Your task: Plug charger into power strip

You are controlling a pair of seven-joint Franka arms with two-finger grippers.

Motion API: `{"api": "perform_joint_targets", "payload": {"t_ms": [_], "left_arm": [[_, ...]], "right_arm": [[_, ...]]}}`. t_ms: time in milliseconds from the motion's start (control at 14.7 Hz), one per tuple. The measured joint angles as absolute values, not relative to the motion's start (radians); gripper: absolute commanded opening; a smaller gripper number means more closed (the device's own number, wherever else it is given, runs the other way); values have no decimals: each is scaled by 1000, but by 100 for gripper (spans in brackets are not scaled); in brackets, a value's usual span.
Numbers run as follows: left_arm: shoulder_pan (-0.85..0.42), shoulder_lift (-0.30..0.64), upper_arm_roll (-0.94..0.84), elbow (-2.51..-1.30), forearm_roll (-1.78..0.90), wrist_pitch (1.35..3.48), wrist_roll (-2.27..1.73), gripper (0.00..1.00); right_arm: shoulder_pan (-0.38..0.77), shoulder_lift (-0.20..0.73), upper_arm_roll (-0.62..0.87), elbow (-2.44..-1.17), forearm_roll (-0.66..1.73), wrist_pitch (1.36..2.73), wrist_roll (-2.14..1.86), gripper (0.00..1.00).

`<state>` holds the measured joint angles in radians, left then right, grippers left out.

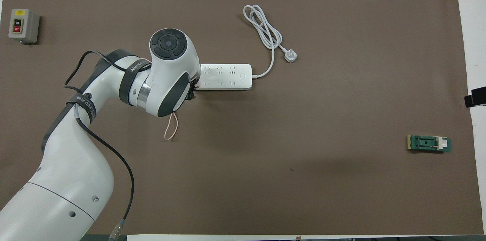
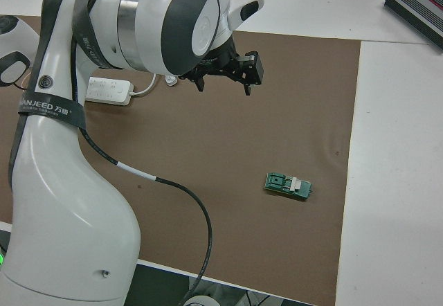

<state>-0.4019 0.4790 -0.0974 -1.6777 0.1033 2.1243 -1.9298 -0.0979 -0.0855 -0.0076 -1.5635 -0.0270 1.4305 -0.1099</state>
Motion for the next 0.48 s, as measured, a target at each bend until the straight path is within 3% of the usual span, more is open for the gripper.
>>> {"api": "perform_joint_targets", "payload": {"t_ms": [68, 136, 204, 475], "left_arm": [[-402, 479, -97, -1678, 103, 2125, -1930, 22], [-402, 479, -97, -1679, 103, 2125, -1930, 65], [-402, 478, -97, -1680, 103, 2127, -1930, 96], [-403, 489, -101, -1704, 98, 2173, -1929, 100]], "right_arm": [[-98, -85, -8, -1563, -27, 1431, -110, 100], [-98, -85, -8, -1563, -27, 1431, -110, 100], [-98, -85, -8, -1563, -27, 1431, -110, 100], [-98, -85, -8, -1563, -27, 1431, -110, 100]]}}
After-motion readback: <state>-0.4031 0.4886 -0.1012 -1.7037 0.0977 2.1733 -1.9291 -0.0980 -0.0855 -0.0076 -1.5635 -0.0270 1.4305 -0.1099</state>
